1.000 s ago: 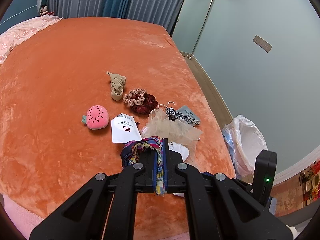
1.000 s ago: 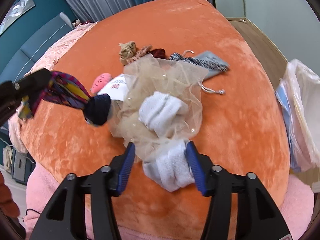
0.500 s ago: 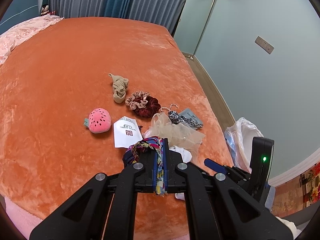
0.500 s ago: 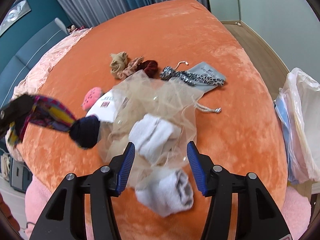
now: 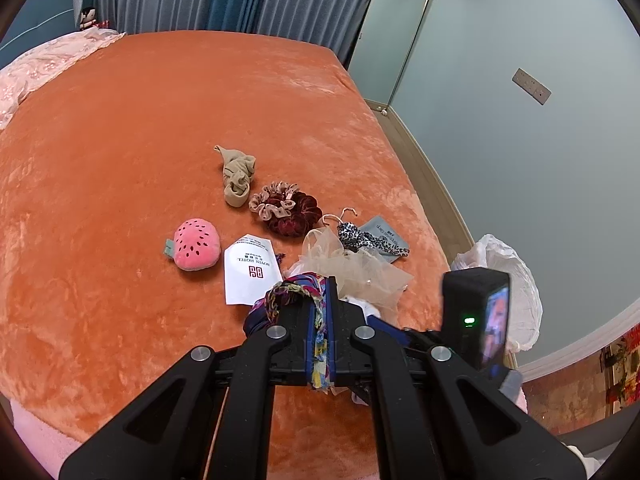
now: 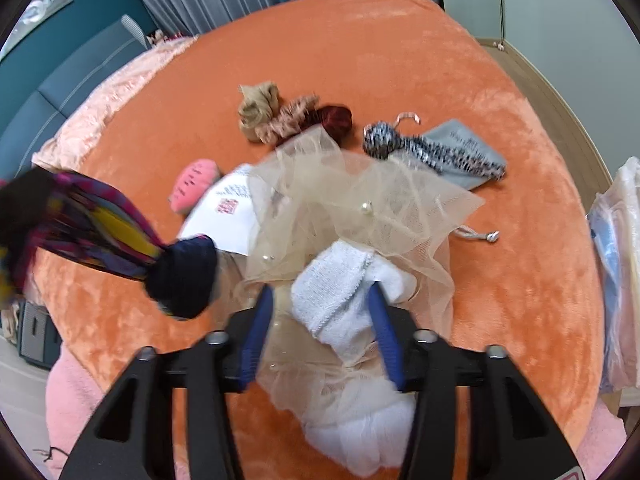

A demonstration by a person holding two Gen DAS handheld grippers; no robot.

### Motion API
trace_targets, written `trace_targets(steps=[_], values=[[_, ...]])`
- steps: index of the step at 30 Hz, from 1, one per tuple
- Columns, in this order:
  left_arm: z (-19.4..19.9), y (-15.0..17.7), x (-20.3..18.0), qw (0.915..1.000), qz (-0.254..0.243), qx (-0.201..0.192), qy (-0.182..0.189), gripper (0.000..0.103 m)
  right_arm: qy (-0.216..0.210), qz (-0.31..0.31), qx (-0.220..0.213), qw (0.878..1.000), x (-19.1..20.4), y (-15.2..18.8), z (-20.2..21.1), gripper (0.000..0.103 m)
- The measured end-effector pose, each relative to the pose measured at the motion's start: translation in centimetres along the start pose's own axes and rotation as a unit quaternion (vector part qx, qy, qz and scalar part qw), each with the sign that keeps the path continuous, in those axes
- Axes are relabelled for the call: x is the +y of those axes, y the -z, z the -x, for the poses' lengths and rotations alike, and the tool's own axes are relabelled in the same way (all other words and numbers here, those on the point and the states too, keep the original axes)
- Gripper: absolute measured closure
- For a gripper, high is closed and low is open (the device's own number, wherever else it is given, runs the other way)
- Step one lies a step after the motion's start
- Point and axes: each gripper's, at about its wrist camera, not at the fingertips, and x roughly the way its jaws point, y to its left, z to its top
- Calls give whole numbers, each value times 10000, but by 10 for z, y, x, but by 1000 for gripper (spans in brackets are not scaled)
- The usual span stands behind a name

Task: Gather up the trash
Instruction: 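Lift the socks and striped cloth and carry both toward the wastebasket, then open both tools over the wastebasket to drop the items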

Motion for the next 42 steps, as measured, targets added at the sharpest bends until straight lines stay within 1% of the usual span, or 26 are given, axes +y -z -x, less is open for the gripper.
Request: trace_targets(steps=[1, 2, 4, 10, 13, 17, 23, 29, 32, 37, 42], values=[[1, -1, 0, 10000, -6, -8, 3, 99, -29, -38, 13, 10000, -2, 0, -2, 78], [2, -2, -1, 10000, -20, -21, 3, 99, -109, -106, -5, 9999, -5, 0, -1, 80], [5, -5, -4, 10000, -54, -53, 8, 99, -200, -122, -121, 9997, -6, -3, 10, 85], [16, -25, -24, 9993, -275, -198, 125, 99, -508, -238, -667, 9962, -10, -16, 60, 86], [25, -42, -42, 9983, -394, -312, 301, 99, -653, -343, -963, 9926, -17, -26, 89, 86], [42, -65, -74, 9946, -666, -542, 576, 99, -668, -463, -1418, 9866, -34, -35, 130, 86], [55, -90, -131, 9866, -1022, -700, 1058, 99, -315, -727, -1938, 9778, -76, -39, 180, 86], [54, -101, -200, 9753, -1359, -662, 1612, 99, 104, -1220, -2210, 9675, -137, -25, 209, 85], [46, -99, -236, 9684, -1533, -529, 1894, 99, 349, -1465, -2290, 9617, -169, -14, 220, 85], [22, -87, -283, 9598, -1752, -208, 2186, 99, 677, -1894, -2325, 9516, -217, 9, 231, 85], [-7, -73, -316, 9547, -1897, 87, 2290, 99, 846, -2217, -2272, 9445, -250, 29, 231, 85]])
